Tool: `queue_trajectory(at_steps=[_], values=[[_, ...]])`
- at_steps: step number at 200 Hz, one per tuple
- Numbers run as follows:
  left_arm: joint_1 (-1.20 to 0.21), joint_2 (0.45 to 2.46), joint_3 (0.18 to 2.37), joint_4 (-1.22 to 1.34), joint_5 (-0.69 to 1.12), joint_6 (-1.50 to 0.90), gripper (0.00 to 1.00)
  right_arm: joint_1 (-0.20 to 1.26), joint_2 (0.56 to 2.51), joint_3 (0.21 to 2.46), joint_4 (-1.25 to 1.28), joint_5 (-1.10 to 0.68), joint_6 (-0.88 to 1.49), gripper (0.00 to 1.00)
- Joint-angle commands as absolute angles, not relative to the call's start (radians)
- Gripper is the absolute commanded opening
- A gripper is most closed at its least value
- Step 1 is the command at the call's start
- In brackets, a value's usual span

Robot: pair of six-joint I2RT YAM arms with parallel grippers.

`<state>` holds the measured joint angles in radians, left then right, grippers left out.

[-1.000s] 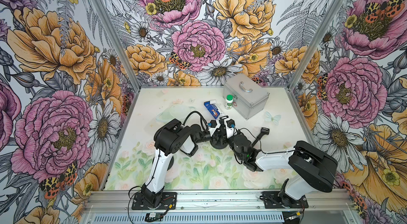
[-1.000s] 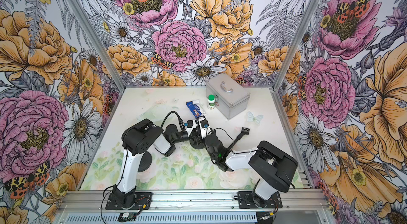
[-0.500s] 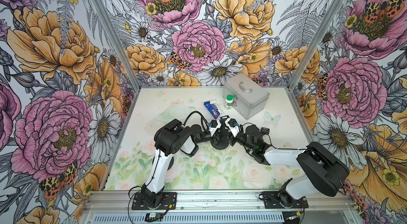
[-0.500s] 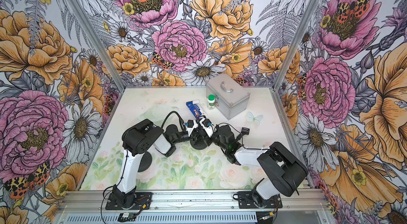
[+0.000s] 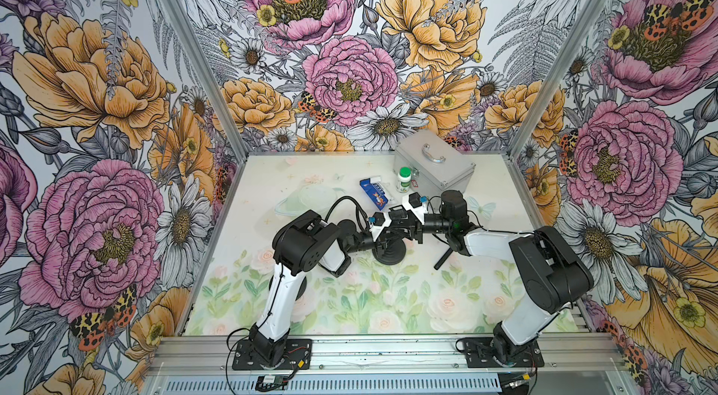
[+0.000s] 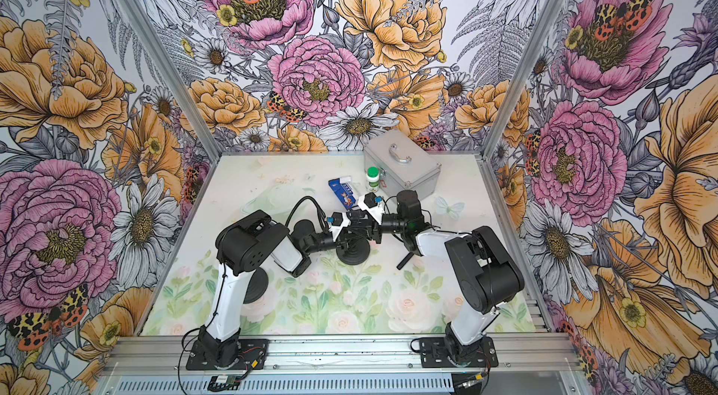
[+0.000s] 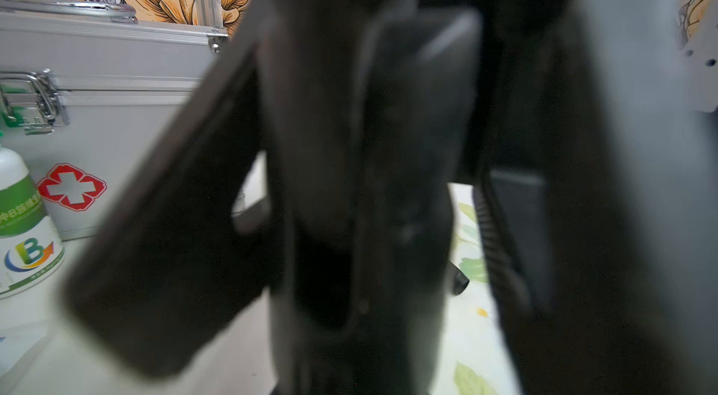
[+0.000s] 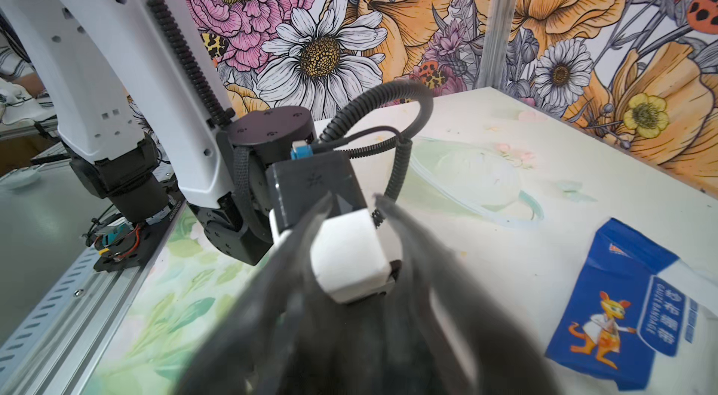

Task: Assemble a microphone stand
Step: Screw the microphone stand pole into the microphone stand base.

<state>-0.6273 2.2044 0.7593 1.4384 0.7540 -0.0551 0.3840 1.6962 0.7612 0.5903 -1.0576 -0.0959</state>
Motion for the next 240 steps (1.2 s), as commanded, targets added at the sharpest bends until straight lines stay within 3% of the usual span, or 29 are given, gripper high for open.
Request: queue_trajectory(at_steps=[1,27,38,57,88,104,135,162,174,195,240], values=[[-0.636,2.213,0.768,1.413,0.766,-0.087,0.11,0.389,1.729,0.801,0.526,-1.136,-0.117,0.28],[-0.635,2.213,0.767,1.412,0.765,-0.087,0.11,0.4,1.72,0.78,0.528,-1.018,-0.117,0.0],[-0.635,2.214,0.768,1.413,0.764,-0.087,0.11,0.416,1.692,0.732,0.581,-0.872,-0.099,0.0],[-0.635,2.215,0.769,1.411,0.769,-0.087,0.11,0.473,1.637,0.6,0.778,-0.499,-0.009,0.0],[-0.635,2.212,0.769,1.411,0.769,-0.088,0.11,0.818,1.591,0.479,0.927,0.463,0.021,0.0],[-0.635,2.213,0.768,1.412,0.768,-0.089,0.11,0.944,1.653,0.521,0.902,0.634,0.041,0.0],[-0.637,2.209,0.764,1.412,0.771,-0.085,0.11,1.018,1.738,0.635,0.794,0.594,-0.032,0.0],[-0.638,2.21,0.765,1.412,0.767,-0.084,0.11,1.011,1.712,0.668,0.717,0.424,-0.11,0.0],[-0.638,2.21,0.765,1.412,0.767,-0.084,0.11,0.998,1.689,0.65,0.703,0.311,-0.164,0.15],[-0.638,2.209,0.764,1.412,0.77,-0.083,0.11,0.949,1.615,0.575,0.694,0.057,-0.259,0.28],[-0.639,2.211,0.764,1.412,0.773,-0.081,0.11,0.617,1.414,0.509,0.537,-0.554,-0.279,0.44]])
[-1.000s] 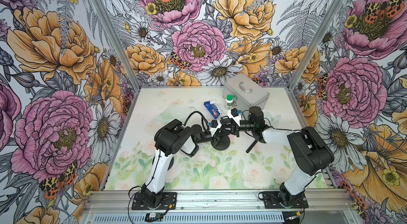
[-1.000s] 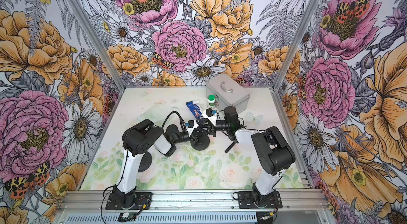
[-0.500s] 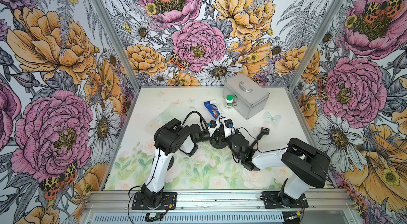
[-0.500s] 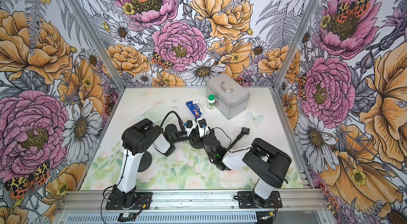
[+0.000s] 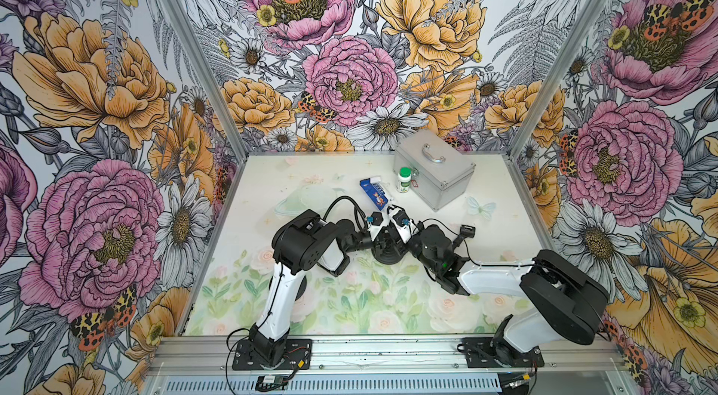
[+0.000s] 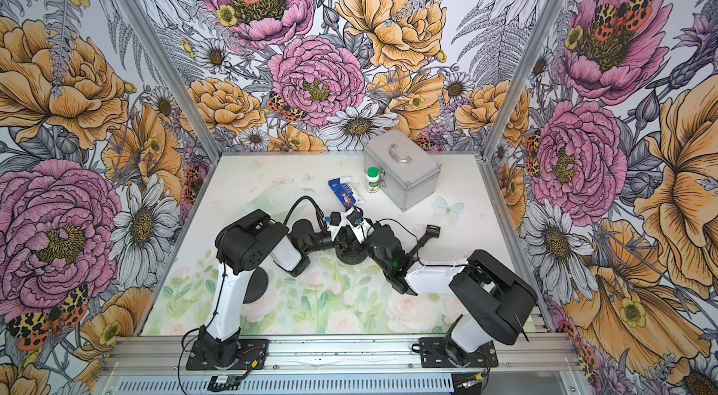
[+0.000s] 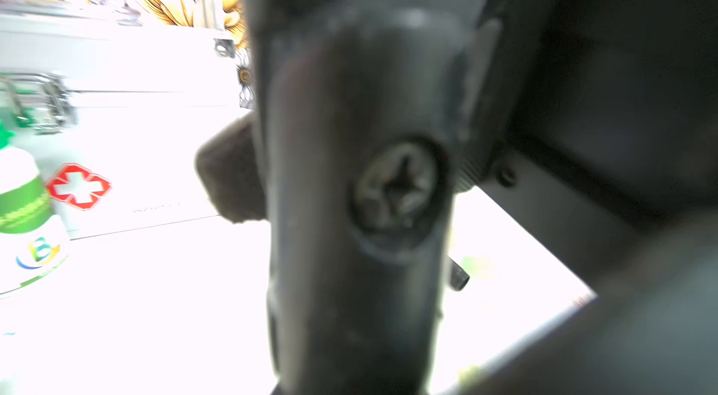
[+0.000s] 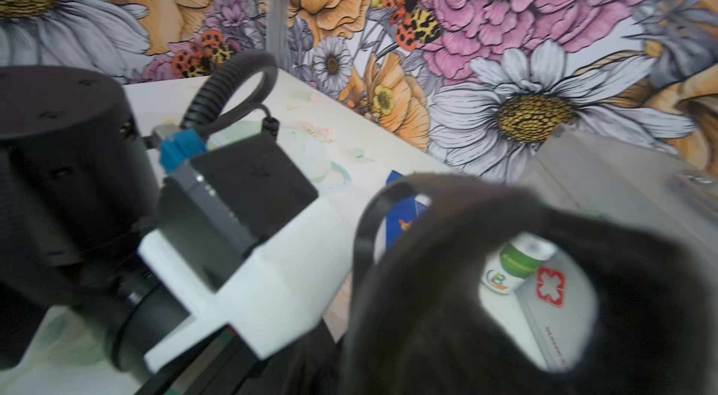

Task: Assemble a microphone stand
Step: Screw the microphone stand pole into the microphone stand base.

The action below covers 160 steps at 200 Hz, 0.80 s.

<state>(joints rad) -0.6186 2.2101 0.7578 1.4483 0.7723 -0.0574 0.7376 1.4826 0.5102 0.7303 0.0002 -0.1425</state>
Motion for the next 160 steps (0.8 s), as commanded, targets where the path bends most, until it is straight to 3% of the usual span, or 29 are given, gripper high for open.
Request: queue_trajectory(at_steps=[1,38,66,109,138,160], values=[[-0.638,2.211,0.765,1.412,0.773,-0.08,0.11,0.61,1.411,0.512,0.53,-0.565,-0.278,0.45],[-0.637,2.215,0.77,1.412,0.775,-0.085,0.11,0.441,1.445,0.617,0.391,-0.931,-0.252,0.44],[-0.638,2.217,0.771,1.412,0.781,-0.084,0.11,0.428,1.542,0.697,0.39,-1.054,-0.244,0.39],[-0.638,2.215,0.77,1.412,0.784,-0.082,0.11,0.418,1.633,0.787,0.391,-1.093,-0.242,0.34],[-0.638,2.215,0.77,1.413,0.784,-0.081,0.11,0.4,1.645,0.796,0.391,-1.08,-0.267,0.07],[-0.639,2.213,0.769,1.413,0.782,-0.081,0.11,0.401,1.63,0.717,0.521,-0.893,-0.196,0.0]])
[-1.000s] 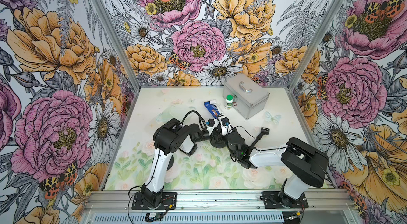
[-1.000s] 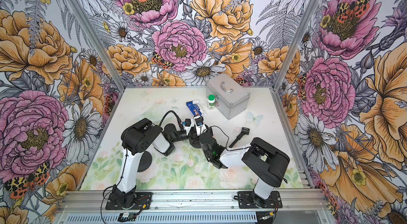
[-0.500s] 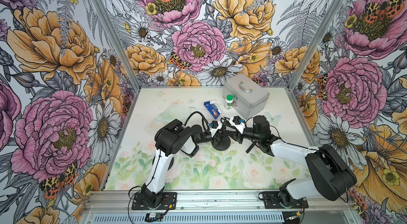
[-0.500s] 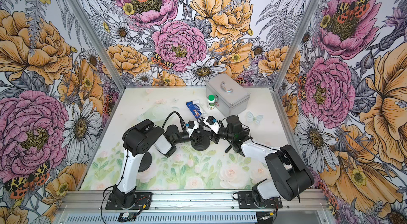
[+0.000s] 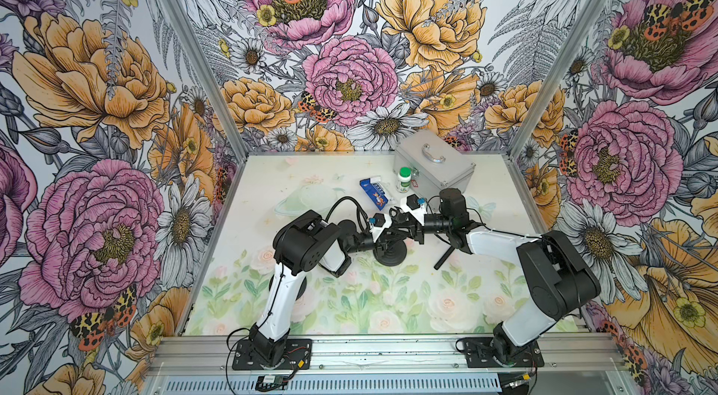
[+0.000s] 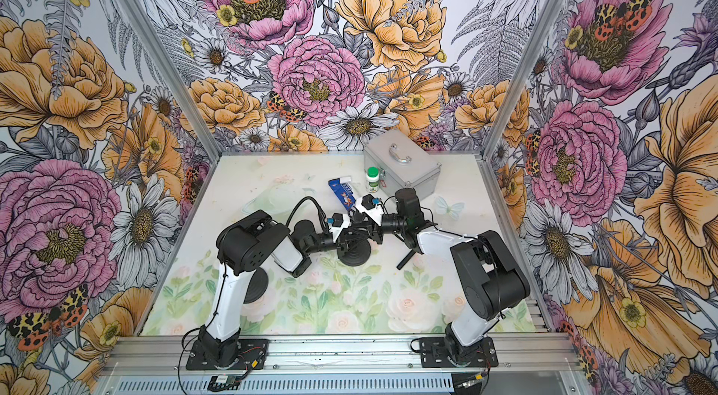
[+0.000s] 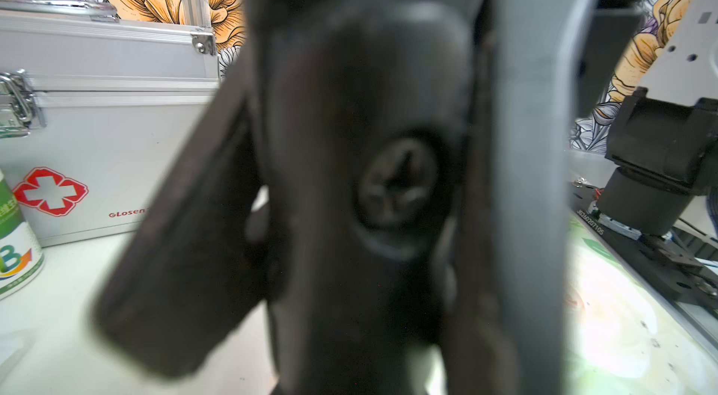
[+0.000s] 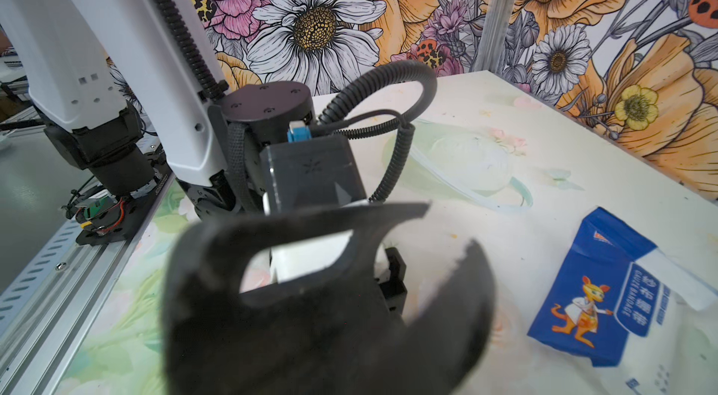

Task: Assemble a microphone stand
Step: Screw the microphone stand pole into the microphone stand base.

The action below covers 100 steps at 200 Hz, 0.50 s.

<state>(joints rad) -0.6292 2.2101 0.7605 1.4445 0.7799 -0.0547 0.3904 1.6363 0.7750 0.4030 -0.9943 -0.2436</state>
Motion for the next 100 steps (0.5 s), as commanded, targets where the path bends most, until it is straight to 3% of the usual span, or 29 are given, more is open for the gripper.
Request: queue_trajectory(at_steps=[1,14,34,61,73,100], values=[[-0.639,2.213,0.77,1.413,0.783,-0.081,0.11,0.401,1.629,0.71,0.535,-0.879,-0.188,0.0],[-0.638,2.216,0.77,1.411,0.783,-0.081,0.11,0.405,1.624,0.599,0.783,-0.72,-0.072,0.0],[-0.638,2.216,0.772,1.412,0.782,-0.084,0.11,0.477,1.611,0.442,1.039,-0.259,0.073,0.0],[-0.639,2.215,0.772,1.413,0.778,-0.085,0.11,0.768,1.566,0.422,0.866,0.423,0.044,0.0],[-0.638,2.215,0.772,1.412,0.779,-0.085,0.11,0.86,1.592,0.475,0.776,0.508,0.029,0.0],[-0.639,2.213,0.769,1.412,0.776,-0.084,0.1,0.945,1.654,0.534,0.767,0.462,0.029,0.0]])
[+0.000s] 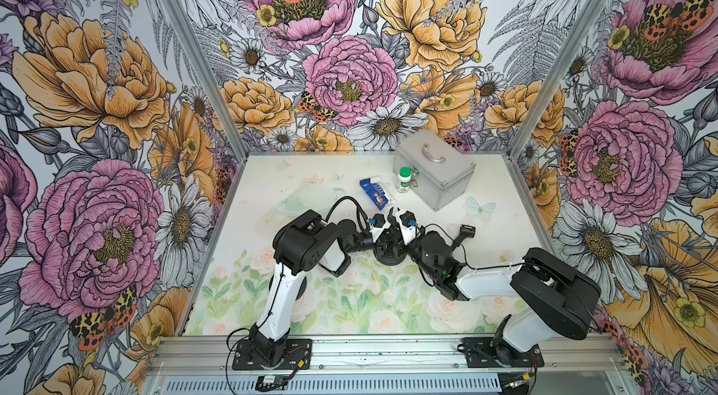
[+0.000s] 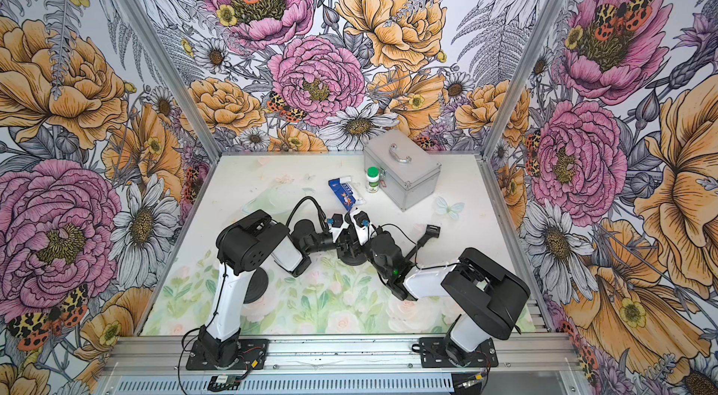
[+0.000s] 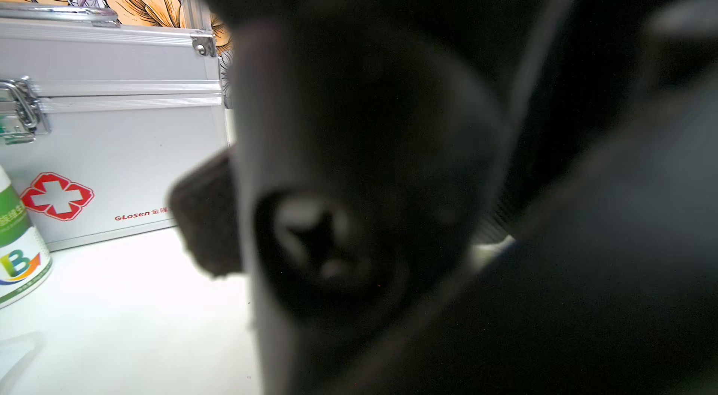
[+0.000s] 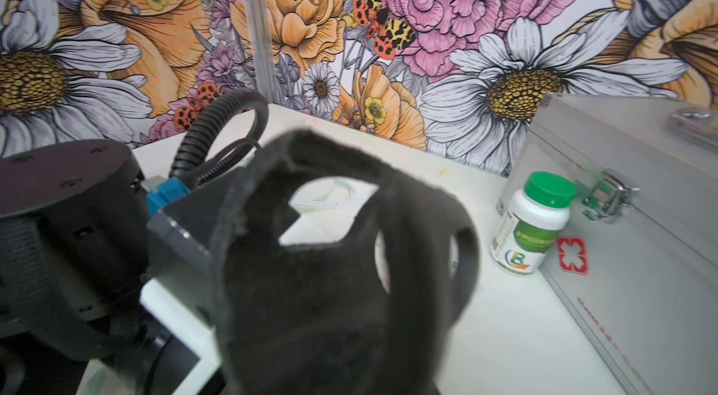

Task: Assemble a microphone stand
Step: Screw the microphone stand pole into the microphone stand base.

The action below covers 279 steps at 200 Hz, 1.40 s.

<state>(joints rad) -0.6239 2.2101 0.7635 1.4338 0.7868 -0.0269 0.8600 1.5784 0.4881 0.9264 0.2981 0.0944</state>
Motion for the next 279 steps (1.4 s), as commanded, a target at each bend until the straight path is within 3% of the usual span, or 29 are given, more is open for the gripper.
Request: queue_trajectory(at_steps=[1,28,56,93,157,176,195,224,236,249,268,279], values=[[-0.639,2.213,0.77,1.412,0.775,-0.084,0.1,0.947,1.655,0.537,0.764,0.459,0.027,0.0],[-0.64,2.211,0.767,1.412,0.778,-0.081,0.1,0.949,1.631,0.571,0.714,0.403,-0.072,0.0],[-0.64,2.211,0.767,1.412,0.779,-0.081,0.1,0.9,1.54,0.53,0.694,0.228,-0.198,0.23],[-0.64,2.212,0.768,1.413,0.782,-0.081,0.1,0.654,1.446,0.483,0.655,-0.42,-0.218,0.35],[-0.639,2.215,0.772,1.412,0.784,-0.083,0.1,0.403,1.581,0.65,0.6,-1.041,-0.154,0.34],[-0.638,2.216,0.772,1.412,0.786,-0.084,0.1,0.385,1.629,0.71,0.577,-1.111,-0.134,0.27],[-0.638,2.218,0.773,1.411,0.786,-0.084,0.1,0.385,1.637,0.721,0.575,-1.069,-0.132,0.25],[-0.637,2.22,0.776,1.412,0.786,-0.089,0.1,0.401,1.618,0.675,0.625,-0.862,-0.114,0.0],[-0.637,2.219,0.777,1.412,0.786,-0.09,0.1,0.428,1.593,0.612,0.722,-0.7,-0.077,0.0],[-0.636,2.221,0.777,1.411,0.785,-0.091,0.1,0.506,1.552,0.523,0.826,-0.398,-0.044,0.0],[-0.635,2.221,0.779,1.413,0.785,-0.093,0.1,0.763,1.516,0.43,0.894,0.382,-0.029,0.0],[-0.635,2.223,0.78,1.412,0.784,-0.094,0.1,0.898,1.554,0.425,0.925,0.659,-0.003,0.0]])
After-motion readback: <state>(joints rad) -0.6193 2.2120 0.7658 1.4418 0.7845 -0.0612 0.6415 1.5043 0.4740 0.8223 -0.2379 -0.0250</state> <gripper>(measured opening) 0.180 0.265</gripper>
